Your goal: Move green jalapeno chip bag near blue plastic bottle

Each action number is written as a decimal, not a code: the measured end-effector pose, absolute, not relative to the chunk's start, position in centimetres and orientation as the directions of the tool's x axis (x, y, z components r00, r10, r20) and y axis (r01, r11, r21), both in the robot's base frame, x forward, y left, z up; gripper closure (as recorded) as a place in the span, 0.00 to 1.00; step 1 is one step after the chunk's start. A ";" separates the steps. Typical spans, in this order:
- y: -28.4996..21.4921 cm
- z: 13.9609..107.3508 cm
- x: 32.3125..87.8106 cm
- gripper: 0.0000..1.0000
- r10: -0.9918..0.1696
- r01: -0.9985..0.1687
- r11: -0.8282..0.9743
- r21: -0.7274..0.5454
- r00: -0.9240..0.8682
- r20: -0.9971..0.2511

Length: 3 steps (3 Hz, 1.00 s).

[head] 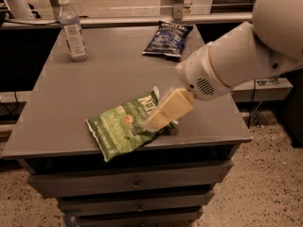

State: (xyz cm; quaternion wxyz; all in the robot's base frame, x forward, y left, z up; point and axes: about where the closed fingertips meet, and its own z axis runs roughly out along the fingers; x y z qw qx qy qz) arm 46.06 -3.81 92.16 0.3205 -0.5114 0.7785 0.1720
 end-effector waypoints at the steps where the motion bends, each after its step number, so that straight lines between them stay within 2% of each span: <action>1: -1.0 88.7 45.4 0.00 -0.659 -0.907 0.420 -0.016 -0.293 -0.692; 3: -0.1 82.8 45.0 0.00 -0.648 -0.897 0.442 0.024 -0.338 -0.682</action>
Offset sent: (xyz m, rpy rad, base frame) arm -0.0136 0.0401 -0.1182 0.0445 0.1037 -0.0295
